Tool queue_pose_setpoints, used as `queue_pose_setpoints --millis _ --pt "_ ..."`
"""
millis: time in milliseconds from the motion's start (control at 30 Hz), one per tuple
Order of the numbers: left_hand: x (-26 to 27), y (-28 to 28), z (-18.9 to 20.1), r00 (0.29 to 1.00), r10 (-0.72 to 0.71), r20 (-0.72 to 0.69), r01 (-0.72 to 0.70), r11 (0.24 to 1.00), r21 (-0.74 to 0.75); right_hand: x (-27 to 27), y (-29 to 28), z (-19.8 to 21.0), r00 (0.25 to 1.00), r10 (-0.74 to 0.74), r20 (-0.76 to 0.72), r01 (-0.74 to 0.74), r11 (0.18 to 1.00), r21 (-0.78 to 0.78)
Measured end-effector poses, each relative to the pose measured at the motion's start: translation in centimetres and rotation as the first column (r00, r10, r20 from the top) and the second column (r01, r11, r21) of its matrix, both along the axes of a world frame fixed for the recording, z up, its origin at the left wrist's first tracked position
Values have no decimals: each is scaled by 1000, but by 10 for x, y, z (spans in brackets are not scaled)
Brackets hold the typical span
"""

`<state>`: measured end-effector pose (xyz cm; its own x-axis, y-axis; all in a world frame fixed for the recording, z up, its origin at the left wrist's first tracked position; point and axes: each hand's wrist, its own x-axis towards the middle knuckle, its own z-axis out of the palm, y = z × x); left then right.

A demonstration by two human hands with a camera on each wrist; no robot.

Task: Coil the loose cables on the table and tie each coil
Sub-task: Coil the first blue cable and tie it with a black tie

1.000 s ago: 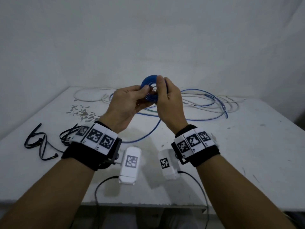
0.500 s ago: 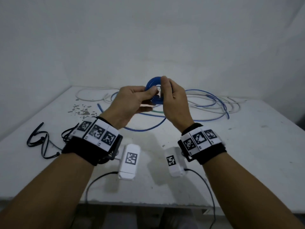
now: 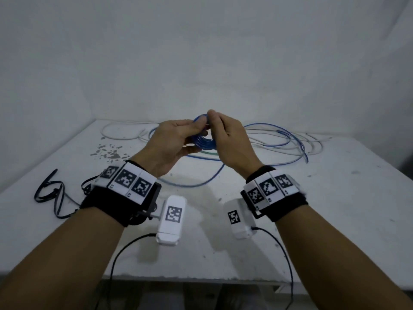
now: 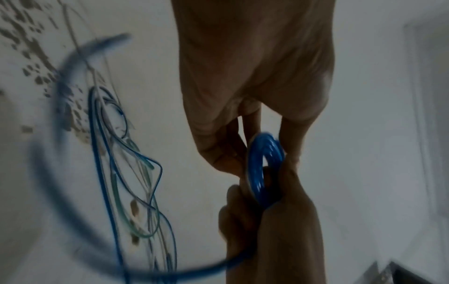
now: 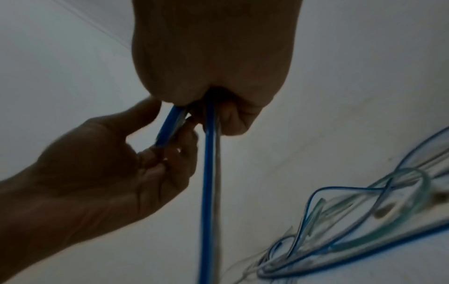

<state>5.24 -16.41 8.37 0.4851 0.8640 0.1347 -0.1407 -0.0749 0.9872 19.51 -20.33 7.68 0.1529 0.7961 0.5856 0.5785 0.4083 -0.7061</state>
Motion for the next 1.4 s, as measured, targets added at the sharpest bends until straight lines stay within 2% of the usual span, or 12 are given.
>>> queue_pose_setpoints --millis 233,367,500,633,733,933,1033,1100,1167,1233,1300,1400 --pt "-7 7 5 996 89 -6 -88 986 139 20 1 9 965 37 260 -16 997 -82" --pt "-1 5 0 993 103 62 -110 987 116 30 -4 11 959 17 282 -2 999 -52" --pt "19 -7 -1 973 107 204 -118 992 44 15 -6 -4 997 -46 57 41 995 93" --pt "29 -11 -11 956 95 278 -76 994 -81 -5 -2 -14 973 -92 -210 129 977 169" --pt "22 -7 -18 971 111 213 -99 993 -65 -5 3 -12 980 -94 -173 116 986 122" --pt "1 2 -12 980 201 -6 -196 964 177 -1 5 -9 998 -60 9 60 998 21" --pt "7 -2 -8 964 236 126 -248 965 91 -12 6 -13 972 -66 -227 80 995 53" --pt "16 -7 -7 940 251 230 -251 968 -29 -24 5 -17 890 -30 -455 73 994 76" --pt "22 -10 -10 944 209 254 -189 977 -99 -33 4 -18 831 -9 -557 76 992 98" --pt "17 -9 -13 970 145 195 -129 987 -95 -26 3 -17 877 -26 -480 80 993 93" --pt "5 -3 -12 995 71 76 -69 997 -25 -10 1 -12 967 -28 -252 35 999 21" --pt "-7 3 -10 996 45 -76 -40 997 62 6 -2 -8 999 41 -13 -42 988 -148"
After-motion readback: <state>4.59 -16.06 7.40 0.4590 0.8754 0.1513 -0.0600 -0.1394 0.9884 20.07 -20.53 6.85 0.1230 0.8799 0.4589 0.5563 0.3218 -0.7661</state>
